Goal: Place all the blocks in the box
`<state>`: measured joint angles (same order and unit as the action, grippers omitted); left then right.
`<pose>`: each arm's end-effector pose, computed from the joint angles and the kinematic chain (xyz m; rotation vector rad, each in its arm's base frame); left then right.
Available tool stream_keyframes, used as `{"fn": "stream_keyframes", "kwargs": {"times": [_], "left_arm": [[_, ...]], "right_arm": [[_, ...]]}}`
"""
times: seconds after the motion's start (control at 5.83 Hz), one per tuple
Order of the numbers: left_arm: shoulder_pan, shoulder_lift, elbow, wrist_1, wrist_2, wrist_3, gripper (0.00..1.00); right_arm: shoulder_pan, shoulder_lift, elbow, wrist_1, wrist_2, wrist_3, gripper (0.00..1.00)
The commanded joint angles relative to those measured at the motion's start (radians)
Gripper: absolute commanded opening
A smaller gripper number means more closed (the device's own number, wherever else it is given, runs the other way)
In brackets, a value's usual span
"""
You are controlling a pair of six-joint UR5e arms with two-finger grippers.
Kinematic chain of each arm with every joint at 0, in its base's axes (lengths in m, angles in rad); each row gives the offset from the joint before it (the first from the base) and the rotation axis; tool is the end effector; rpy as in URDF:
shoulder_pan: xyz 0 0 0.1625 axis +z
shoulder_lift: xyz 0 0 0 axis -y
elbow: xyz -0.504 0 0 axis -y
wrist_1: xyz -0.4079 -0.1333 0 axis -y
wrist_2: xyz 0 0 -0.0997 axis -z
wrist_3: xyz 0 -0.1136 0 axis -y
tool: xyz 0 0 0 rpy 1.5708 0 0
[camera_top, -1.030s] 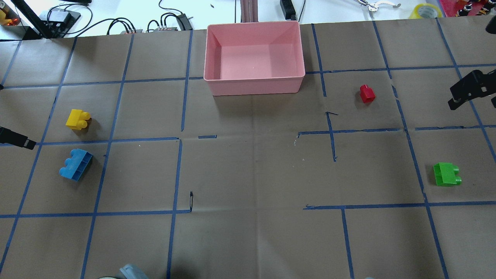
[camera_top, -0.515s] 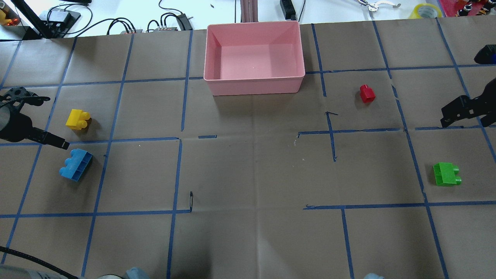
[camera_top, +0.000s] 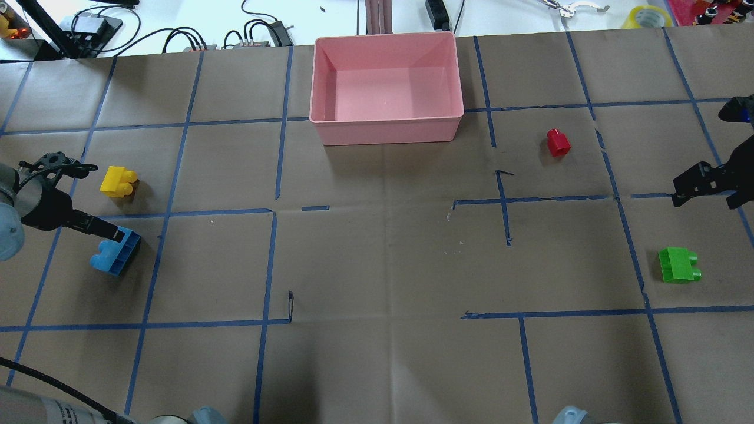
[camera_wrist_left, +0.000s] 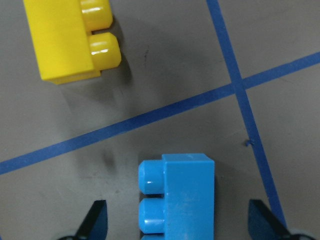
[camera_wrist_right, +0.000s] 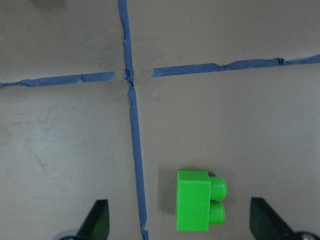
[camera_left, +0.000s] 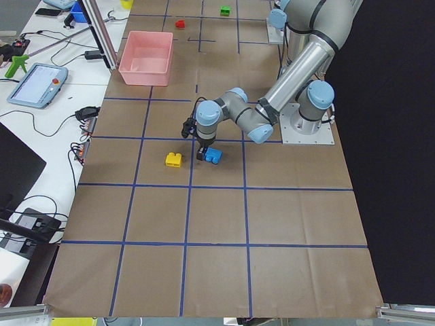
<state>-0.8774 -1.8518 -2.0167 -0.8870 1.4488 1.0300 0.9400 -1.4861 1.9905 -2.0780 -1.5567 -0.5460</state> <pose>0.2316 -0.5088 0.2587 -0.5033 -2.9858 0.0978 -0.1858 -0.4831 0.3543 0.1327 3.1286 -0.0159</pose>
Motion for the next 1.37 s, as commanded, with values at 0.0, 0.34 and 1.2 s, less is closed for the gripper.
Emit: {"fn": "stream_keyframes", "kwargs": {"times": [0.0, 0.34, 1.2], "left_arm": [[0.0, -0.021, -0.008, 0.011, 0.004, 0.007, 0.99], [0.0, -0.035, -0.025, 0.01, 0.005, 0.008, 0.99], [0.0, -0.058, -0.024, 0.031, 0.007, 0.019, 0.67]], "right_arm": [[-0.012, 0.036, 0.107, -0.199, -0.025, -0.005, 0.99], [-0.036, 0.065, 0.143, -0.2, -0.026, -0.006, 0.99], [-0.055, 0.116, 0.182, -0.225, -0.098, -0.008, 0.99]]}}
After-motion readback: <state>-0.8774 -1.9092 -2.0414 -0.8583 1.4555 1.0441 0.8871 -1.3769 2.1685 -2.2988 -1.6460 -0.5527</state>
